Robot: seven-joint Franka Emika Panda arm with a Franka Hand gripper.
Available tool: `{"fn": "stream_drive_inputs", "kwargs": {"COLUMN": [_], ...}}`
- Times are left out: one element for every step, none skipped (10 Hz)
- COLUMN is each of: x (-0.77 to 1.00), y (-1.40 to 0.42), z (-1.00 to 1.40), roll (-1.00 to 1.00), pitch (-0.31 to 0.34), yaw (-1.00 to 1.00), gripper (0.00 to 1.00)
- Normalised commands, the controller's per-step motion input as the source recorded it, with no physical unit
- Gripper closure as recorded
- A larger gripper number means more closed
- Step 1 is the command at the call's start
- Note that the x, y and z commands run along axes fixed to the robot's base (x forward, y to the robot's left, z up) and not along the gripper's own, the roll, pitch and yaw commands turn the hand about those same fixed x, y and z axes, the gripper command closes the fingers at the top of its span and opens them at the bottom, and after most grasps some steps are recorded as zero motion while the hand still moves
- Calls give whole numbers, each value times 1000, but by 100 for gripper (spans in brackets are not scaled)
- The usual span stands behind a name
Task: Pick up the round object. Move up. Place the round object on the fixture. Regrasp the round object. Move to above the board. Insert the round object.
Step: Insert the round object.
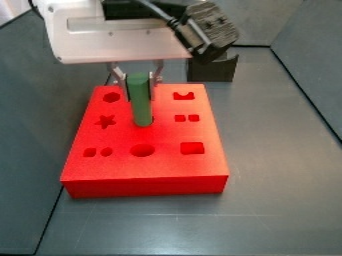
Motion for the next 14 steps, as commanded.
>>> {"fn": "stream_drive_inputs", "kwargs": {"x": [480, 463, 466, 469, 423, 289, 211, 189, 120, 117, 269, 391, 406, 0], "y": [0, 0, 0, 0, 0, 123, 217, 171, 91, 91, 117, 69, 11, -237], "z": [-1000, -997, -994, -994, -997, -986, -863, -866, -871, -871, -823, -891, -997, -489], "roll": [173, 194, 199, 200, 196, 26, -50, -84, -129, -131, -96, -104, -20, 0], "pitch": [0, 0, 0, 0, 0, -37, -43, -29, -20, -23, -14, 0, 0, -170], "yaw": [-611, -657, -654, -654, -223, 503, 726, 786, 891, 894, 746, 634, 523, 160], "gripper": [100, 100, 100, 100, 100, 100, 100, 100, 100, 100, 100, 100, 100, 100]}}
